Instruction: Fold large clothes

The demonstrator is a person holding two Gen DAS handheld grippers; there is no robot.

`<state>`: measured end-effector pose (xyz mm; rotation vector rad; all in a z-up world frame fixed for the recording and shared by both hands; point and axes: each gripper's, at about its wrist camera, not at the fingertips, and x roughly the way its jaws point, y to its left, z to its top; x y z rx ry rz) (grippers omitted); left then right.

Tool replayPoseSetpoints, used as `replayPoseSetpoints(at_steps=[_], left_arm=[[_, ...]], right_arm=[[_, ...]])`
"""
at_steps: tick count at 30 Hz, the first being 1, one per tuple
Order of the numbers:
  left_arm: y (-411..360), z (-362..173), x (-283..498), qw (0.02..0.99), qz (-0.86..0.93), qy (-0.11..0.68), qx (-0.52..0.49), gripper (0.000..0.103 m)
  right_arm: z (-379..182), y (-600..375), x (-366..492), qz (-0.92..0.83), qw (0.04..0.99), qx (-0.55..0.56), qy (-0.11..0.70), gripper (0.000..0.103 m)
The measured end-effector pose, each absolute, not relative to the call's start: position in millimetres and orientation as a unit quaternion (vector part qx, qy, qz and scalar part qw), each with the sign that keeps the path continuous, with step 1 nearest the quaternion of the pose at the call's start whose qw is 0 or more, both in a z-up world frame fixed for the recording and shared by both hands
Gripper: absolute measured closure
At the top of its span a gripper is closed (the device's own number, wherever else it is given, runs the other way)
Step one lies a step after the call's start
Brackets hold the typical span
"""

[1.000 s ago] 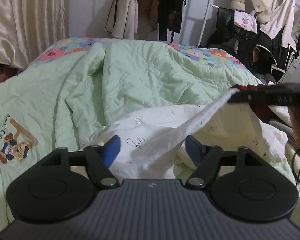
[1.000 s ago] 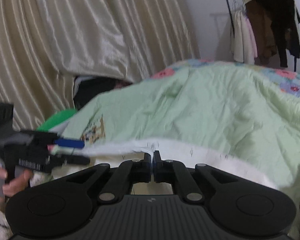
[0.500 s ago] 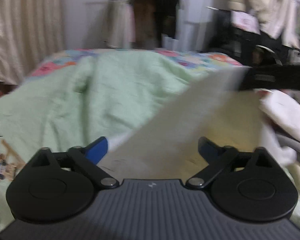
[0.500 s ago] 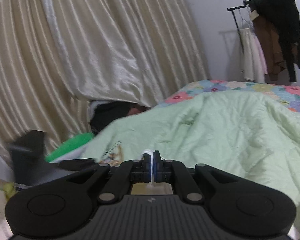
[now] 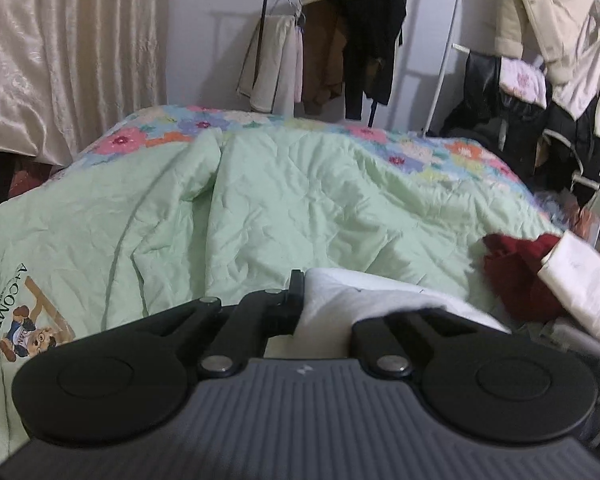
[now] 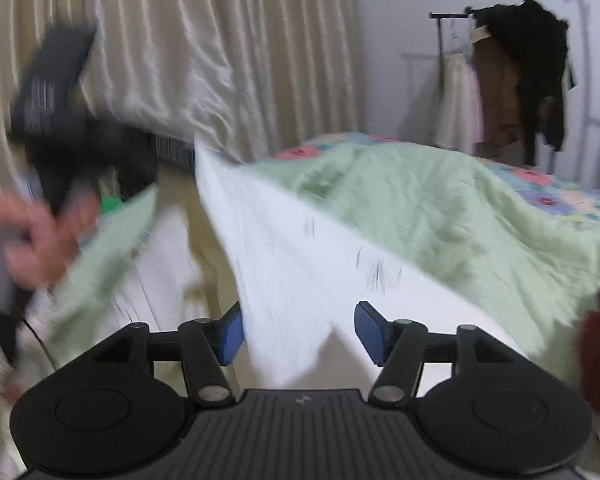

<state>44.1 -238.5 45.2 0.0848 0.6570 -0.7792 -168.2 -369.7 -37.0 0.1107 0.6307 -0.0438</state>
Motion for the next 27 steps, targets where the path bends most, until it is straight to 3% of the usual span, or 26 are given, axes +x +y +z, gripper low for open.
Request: replayPoseSetpoints(at_steps=[4, 6, 7, 8, 9, 13, 15, 17, 24, 27], left_arm=[[-219, 66, 33, 0.873, -0.389, 0.294, 0.018, 0.103], [-207, 75, 29, 0.871, -0.398, 0.287, 0.011, 0.102], [-202, 77, 27, 0.870, -0.401, 0.286, 0.010, 0.102], [-199, 76, 27, 0.869, -0.402, 0.289, 0.010, 0.100], [-198, 72, 27, 0.867, -0.403, 0.293, 0.013, 0.100], [-201, 44, 33, 0.870, -0.381, 0.309, 0.046, 0.089], [-208, 23, 40, 0.872, -0.360, 0.324, 0.071, 0.064], [-216, 2, 50, 0.866, -0.350, 0.347, 0.088, 0.053], [-223, -32, 56, 0.863, -0.305, 0.364, 0.172, 0.034], [-209, -22, 59, 0.871, -0.297, 0.356, 0.160, 0.034]], right_arm=[[-52, -358, -171, -0.108, 0.939, 0.032, 0.325, 0.039], [-56, -373, -170, -0.150, 0.933, 0.043, 0.325, 0.044], [-56, -382, -170, -0.162, 0.930, 0.054, 0.325, 0.063], [-56, -394, -171, -0.164, 0.929, 0.068, 0.326, 0.089], [-53, -405, -171, -0.163, 0.927, 0.082, 0.327, 0.097], [-28, -444, -174, -0.167, 0.934, 0.122, 0.292, 0.099], [-2, -457, -175, -0.182, 0.944, 0.104, 0.256, 0.099], [28, -470, -176, -0.182, 0.953, 0.102, 0.219, 0.099], [94, -483, -173, -0.145, 0.969, 0.077, 0.186, 0.099], [104, -482, -175, -0.137, 0.970, 0.064, 0.190, 0.099]])
